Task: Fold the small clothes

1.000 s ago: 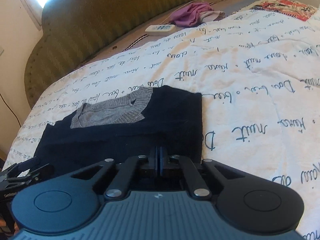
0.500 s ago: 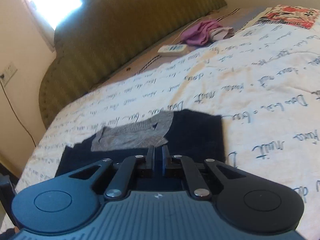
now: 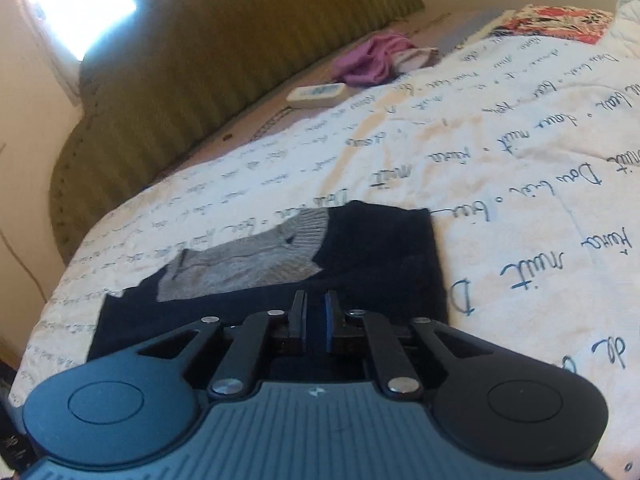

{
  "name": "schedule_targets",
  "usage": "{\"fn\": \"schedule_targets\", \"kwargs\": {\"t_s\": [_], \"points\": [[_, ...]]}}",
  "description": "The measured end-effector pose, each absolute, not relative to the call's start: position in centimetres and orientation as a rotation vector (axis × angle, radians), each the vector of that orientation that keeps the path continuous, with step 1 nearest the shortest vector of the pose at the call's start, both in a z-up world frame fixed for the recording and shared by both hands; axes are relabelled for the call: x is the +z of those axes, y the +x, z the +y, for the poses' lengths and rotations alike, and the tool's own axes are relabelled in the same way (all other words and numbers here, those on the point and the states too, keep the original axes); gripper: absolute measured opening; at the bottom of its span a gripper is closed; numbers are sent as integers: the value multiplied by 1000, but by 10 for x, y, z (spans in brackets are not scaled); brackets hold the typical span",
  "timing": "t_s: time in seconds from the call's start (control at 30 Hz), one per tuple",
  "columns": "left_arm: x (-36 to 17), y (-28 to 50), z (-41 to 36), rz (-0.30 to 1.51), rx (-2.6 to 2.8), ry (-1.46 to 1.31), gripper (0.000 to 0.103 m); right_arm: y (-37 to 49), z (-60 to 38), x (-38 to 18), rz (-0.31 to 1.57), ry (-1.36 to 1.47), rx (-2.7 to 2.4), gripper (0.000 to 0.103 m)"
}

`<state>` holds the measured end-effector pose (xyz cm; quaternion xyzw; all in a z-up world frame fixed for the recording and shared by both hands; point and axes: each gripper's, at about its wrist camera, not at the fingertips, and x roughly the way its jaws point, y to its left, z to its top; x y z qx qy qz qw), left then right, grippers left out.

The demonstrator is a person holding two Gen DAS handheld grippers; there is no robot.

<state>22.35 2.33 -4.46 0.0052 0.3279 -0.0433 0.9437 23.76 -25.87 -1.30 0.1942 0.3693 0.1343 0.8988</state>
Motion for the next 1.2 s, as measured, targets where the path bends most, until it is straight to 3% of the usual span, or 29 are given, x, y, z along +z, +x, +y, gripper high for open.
{"fn": "schedule_targets", "kwargs": {"t_s": [0.07, 0.17, 0.43, 0.6, 0.8, 0.97, 1.07, 1.2], "points": [[-45, 223, 23, 668, -87, 14, 103, 235, -246, -23, 814, 288, 254, 20], [-45, 222, 21, 662, -74, 34, 103, 230, -248, -32, 800, 246, 248, 21], [-13, 172, 27, 650, -50, -11, 103, 167, -236, 5, 733, 161, 239, 24], [-22, 135, 17, 764, -197, 4, 103, 155, -222, -30, 846, 88, 242, 44], [-36, 127, 16, 817, -133, 43, 103, 135, -215, -17, 803, 97, 239, 47], [-36, 105, 14, 862, -99, 92, 103, 100, -205, -29, 811, 24, 229, 55], [-34, 77, 22, 870, -91, 74, 103, 67, -208, -28, 807, 19, 213, 73], [-35, 41, 31, 857, -87, 81, 103, 22, -209, -32, 784, -42, 208, 76]]}}
